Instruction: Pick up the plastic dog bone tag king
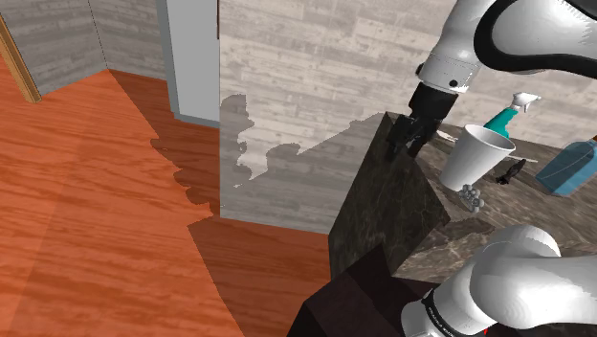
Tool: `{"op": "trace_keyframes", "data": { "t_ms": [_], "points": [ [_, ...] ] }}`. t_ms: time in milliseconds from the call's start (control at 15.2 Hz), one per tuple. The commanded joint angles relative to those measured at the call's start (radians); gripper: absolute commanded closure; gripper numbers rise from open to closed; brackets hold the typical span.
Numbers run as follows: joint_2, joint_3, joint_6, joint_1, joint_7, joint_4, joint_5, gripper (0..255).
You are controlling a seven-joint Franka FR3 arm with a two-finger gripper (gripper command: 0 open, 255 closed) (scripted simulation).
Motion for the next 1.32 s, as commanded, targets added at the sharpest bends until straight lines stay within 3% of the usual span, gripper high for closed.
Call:
{"op": "trace_keyframes", "data": {
  "t_ms": [0,1122,1254],
  "points": [
    [0.0,0.0,0.0,0.0,0.0,0.0,0.0,0],
    [-0.339,-0.169,-0.159,-0.357,0.148,-0.212,-0.305,0],
    [-0.358,-0.178,-0.158,-0.373,0.152,-0.232,-0.32,0]
  ]
}}
